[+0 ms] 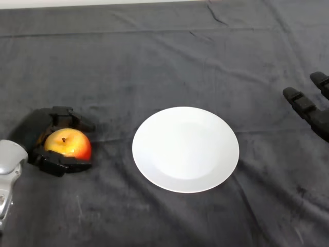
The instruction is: Move the apple to the plate
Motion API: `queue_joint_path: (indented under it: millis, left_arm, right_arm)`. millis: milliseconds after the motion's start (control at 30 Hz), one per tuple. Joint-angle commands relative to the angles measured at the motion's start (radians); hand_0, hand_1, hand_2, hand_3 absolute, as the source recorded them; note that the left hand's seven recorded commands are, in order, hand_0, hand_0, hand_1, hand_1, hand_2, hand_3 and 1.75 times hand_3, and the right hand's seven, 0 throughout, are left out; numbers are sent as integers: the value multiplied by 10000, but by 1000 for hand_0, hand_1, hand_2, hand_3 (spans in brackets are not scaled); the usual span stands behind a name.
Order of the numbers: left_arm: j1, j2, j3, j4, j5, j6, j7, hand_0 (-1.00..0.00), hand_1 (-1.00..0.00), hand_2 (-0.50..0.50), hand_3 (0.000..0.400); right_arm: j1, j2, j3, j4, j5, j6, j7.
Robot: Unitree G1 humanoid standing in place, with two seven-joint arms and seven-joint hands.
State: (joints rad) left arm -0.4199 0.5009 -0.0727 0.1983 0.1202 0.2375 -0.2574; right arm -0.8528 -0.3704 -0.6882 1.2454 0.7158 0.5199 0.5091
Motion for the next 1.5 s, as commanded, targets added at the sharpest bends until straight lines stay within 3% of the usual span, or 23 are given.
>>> queue_joint_path:
  millis: [33, 233, 433, 700, 1067, 1500]
  left_arm:
    - [133, -100, -178, -661, 133, 179, 165, -1000, -1000, 0, 400]
    - [408, -399, -477, -1845, 412, 364, 533, -1000, -1000, 0, 400]
    - [357, -818, -1029, -1941, 678, 150, 873, -1000, -1000, 0, 400]
    - [71, -1472, -1963, -1445, 790, -143, 1211, -1000, -1000, 0, 400]
    - [-311, -1964, -3036, -382, 333, -812, 1398, -1000, -1000, 0, 400]
    - [-776, -2035, -3928, 1105, -218, -1792, 1525, -1000, -1000, 0, 400]
  right_arm:
    - [-170, -181, -185, -440, -56, 10, 18]
    - [-164, -176, -181, -453, -54, 9, 13]
    - [-159, -172, -177, -465, -53, 8, 9]
    - [-154, -168, -172, -478, -50, 8, 3]
    - [-151, -166, -168, -485, -46, 9, -1]
    - [-154, -171, -166, -478, -40, 12, -1]
